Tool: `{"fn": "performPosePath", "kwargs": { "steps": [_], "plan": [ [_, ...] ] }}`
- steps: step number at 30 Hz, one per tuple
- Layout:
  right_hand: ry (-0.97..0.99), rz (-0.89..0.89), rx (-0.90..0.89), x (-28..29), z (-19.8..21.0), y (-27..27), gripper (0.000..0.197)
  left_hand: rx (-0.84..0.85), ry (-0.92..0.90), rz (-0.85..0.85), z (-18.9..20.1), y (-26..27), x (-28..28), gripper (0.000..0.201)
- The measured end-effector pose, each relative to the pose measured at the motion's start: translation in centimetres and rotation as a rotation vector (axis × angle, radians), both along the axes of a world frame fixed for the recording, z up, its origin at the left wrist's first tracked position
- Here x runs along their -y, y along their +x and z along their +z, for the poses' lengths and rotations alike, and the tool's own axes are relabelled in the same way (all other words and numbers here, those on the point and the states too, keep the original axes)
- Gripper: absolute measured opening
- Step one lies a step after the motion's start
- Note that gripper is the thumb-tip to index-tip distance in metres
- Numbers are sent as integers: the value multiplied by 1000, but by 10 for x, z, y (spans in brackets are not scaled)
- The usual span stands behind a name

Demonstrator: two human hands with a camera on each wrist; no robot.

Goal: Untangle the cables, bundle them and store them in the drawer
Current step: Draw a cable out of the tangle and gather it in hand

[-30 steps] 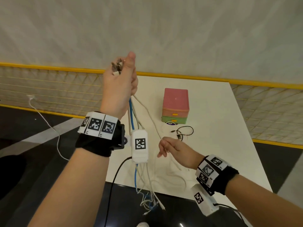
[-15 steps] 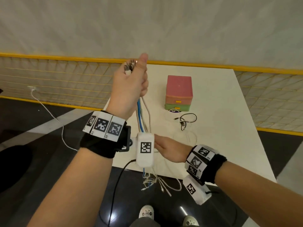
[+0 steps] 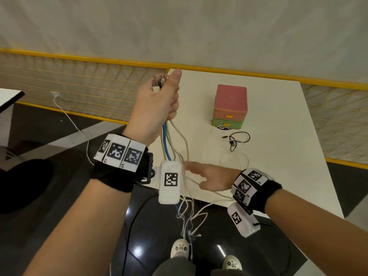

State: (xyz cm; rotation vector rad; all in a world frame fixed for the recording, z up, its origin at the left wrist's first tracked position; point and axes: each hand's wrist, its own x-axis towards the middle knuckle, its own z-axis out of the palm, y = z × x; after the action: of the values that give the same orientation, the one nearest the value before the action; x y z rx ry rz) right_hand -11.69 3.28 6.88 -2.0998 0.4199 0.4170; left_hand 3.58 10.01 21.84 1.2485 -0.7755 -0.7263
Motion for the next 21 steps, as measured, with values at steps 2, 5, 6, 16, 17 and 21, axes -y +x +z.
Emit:
{"fn": "performPosePath", "kwargs": {
  "steps": [2, 5, 6, 16, 17, 21],
  "plan": [
    [83, -83, 145, 1, 14, 1, 78, -2, 60, -28, -14, -6, 0, 33],
    [187, -150, 390, -6, 44, 13, 58, -18, 113, -80, -31, -23, 3, 34],
    [188, -148, 432, -11, 49, 18, 47, -27, 108, -89, -32, -29, 5, 34],
    [-128, 10, 23, -11, -28, -3, 41, -19, -15, 1, -8, -12, 19, 34],
    [-172, -31, 21, -4, -28, -4, 39, 3, 0, -8, -11, -11, 20, 34],
    [-176, -149, -97, 18, -33, -20, 35, 32, 10, 15, -17, -12, 20, 35]
  ]
}}
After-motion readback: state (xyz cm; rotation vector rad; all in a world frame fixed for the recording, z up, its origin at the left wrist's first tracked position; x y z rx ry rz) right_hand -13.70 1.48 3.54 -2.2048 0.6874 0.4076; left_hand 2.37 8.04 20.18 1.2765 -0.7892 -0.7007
